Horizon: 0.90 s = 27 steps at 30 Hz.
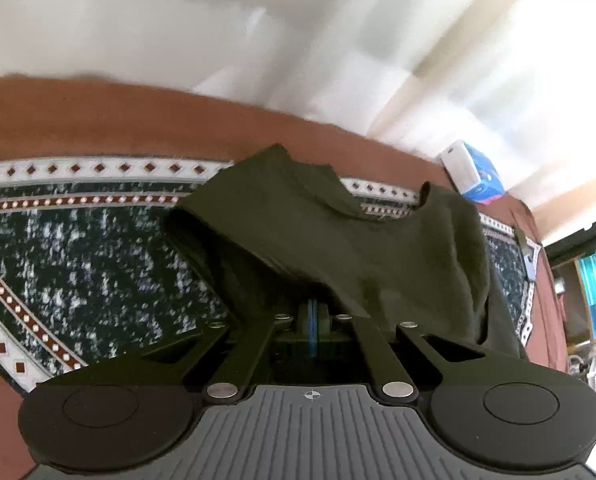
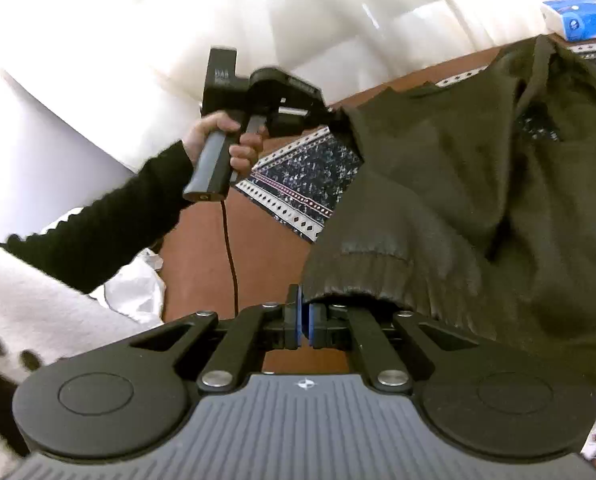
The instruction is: Fold clothes
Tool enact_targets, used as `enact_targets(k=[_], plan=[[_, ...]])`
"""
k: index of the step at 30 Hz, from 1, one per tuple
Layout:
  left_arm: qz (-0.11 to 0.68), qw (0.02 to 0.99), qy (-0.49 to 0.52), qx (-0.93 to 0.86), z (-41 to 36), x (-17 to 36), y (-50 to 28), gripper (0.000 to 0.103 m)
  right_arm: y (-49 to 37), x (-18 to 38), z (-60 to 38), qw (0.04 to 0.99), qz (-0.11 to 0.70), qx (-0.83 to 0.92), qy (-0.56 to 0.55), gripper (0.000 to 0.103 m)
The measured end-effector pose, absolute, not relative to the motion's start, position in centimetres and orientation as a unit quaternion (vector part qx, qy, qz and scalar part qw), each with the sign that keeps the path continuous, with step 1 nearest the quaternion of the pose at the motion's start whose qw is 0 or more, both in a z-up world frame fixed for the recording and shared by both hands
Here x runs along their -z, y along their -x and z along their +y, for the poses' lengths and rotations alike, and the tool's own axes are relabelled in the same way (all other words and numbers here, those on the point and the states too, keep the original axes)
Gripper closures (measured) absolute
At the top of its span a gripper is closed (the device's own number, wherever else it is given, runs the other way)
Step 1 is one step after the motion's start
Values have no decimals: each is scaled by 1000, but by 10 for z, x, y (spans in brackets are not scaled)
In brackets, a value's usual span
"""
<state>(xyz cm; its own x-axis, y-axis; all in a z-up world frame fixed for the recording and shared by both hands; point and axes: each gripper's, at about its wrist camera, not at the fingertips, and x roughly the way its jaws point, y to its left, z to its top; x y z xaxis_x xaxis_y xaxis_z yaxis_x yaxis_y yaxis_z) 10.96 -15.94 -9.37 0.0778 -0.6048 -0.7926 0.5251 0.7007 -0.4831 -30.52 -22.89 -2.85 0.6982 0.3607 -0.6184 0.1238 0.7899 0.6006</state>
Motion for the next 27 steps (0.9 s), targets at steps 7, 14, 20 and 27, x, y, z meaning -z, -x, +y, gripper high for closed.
enact_targets(k=[7,14,20,27], plan=[[531,700,-82,470,-141,112,-64,78,319,55,-246,849,422,-41,-316,99],[492,670,-144,537,-150,123,-17,43,316,42,-257,856,414,-44,-305,99],[454,677,-156,559,-170,123,-3,34,315,36,-262,857,417,-33,-301,99],[457,683,-129,555,-185,122,-8,32,323,35,-262,856,415,-22,-308,99]])
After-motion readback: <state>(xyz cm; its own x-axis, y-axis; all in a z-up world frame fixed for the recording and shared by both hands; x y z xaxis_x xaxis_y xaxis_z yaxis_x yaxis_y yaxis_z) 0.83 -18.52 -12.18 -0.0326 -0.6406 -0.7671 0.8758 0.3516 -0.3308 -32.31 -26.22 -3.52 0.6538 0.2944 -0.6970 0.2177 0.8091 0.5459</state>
